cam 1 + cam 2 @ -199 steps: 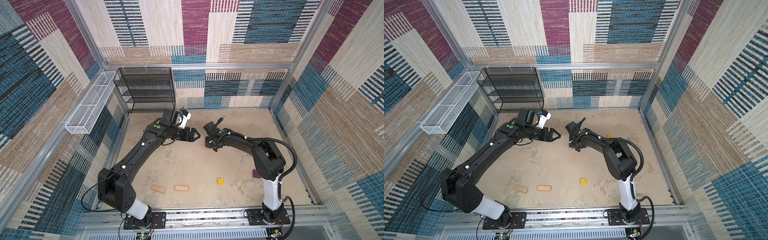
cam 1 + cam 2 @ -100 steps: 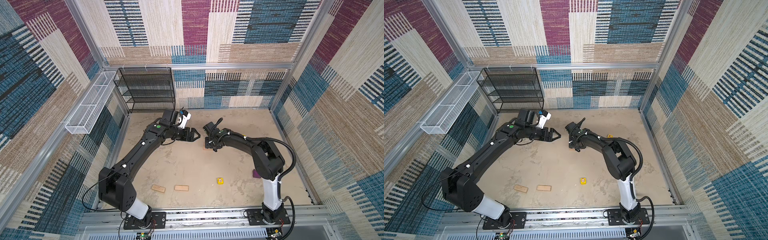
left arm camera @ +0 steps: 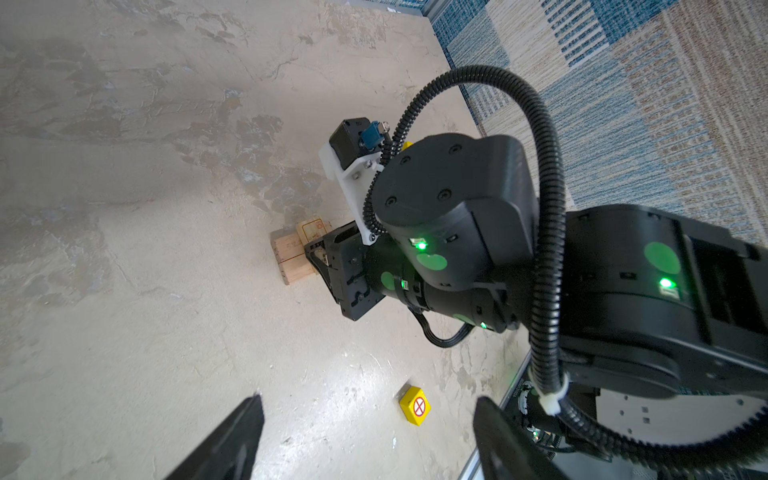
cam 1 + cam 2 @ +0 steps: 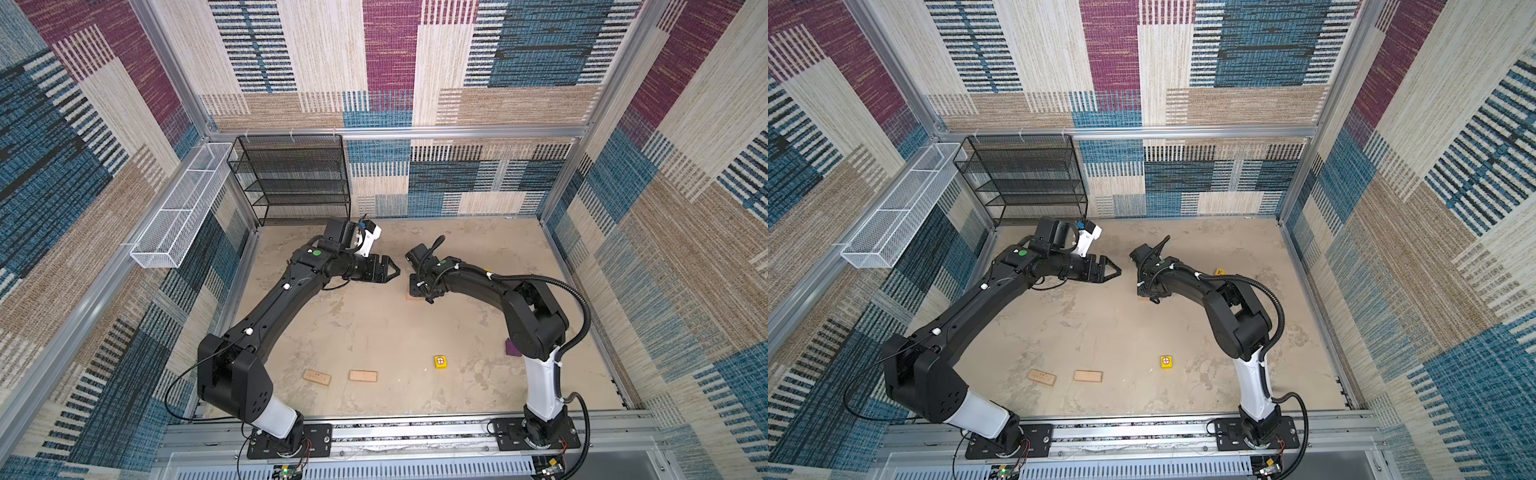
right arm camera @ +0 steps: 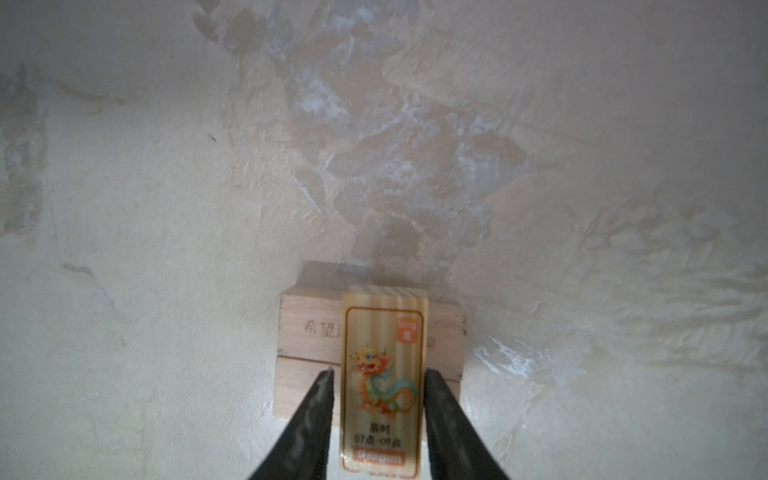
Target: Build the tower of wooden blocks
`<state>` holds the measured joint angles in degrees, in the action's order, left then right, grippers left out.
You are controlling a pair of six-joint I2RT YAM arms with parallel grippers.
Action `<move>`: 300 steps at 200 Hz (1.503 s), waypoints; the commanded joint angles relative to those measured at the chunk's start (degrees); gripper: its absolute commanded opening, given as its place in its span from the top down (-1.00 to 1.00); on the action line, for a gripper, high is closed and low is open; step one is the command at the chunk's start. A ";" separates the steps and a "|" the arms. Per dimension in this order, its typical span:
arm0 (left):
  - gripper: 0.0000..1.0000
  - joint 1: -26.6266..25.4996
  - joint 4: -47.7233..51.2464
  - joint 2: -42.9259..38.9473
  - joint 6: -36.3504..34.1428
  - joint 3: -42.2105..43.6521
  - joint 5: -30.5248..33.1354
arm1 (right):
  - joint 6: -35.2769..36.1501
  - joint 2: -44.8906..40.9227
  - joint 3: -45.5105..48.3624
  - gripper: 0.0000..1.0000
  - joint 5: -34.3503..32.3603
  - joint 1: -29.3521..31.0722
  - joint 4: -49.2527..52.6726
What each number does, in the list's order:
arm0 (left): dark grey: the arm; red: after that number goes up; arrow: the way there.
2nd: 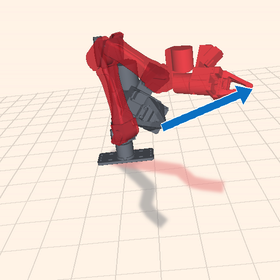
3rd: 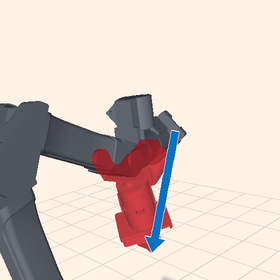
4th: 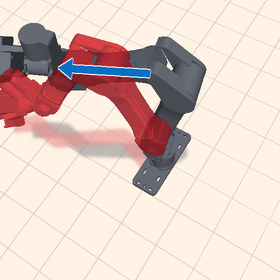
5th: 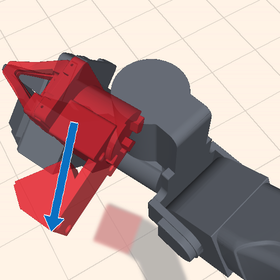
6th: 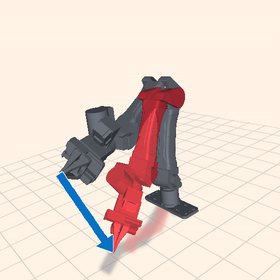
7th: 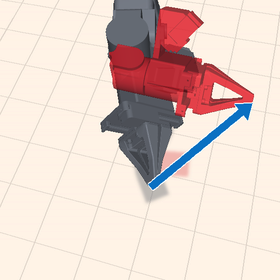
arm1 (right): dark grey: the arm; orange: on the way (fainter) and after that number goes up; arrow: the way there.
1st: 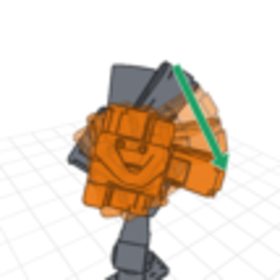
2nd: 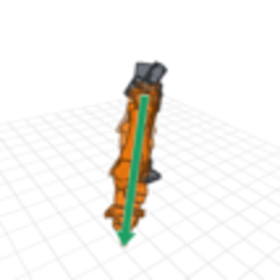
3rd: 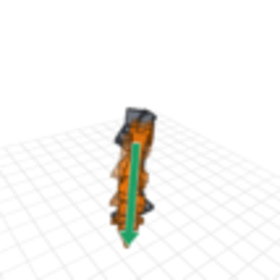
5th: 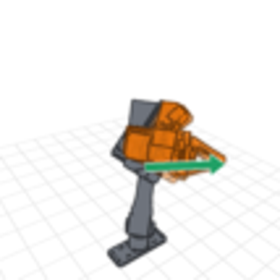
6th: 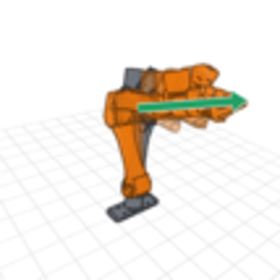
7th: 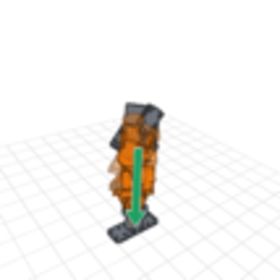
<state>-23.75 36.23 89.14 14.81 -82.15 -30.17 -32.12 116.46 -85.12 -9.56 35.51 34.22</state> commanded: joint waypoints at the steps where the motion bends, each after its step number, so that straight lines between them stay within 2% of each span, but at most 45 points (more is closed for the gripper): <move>1: -0.67 0.11 -1.19 0.24 0.12 0.06 -0.55 | -0.98 -0.21 -0.22 0.20 0.29 0.01 -0.91; 113: -0.66 0.63 -1.17 0.23 0.40 -0.02 -0.85 | -1.28 -1.04 0.40 0.18 2.51 0.01 -1.39; 300: -0.66 1.25 -1.42 0.13 0.72 0.08 -1.32 | 0.21 -0.53 1.06 0.20 0.70 0.00 -0.98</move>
<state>-22.63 36.23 89.27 15.00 -82.15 -30.35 -32.45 115.68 -84.03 -8.03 35.44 33.67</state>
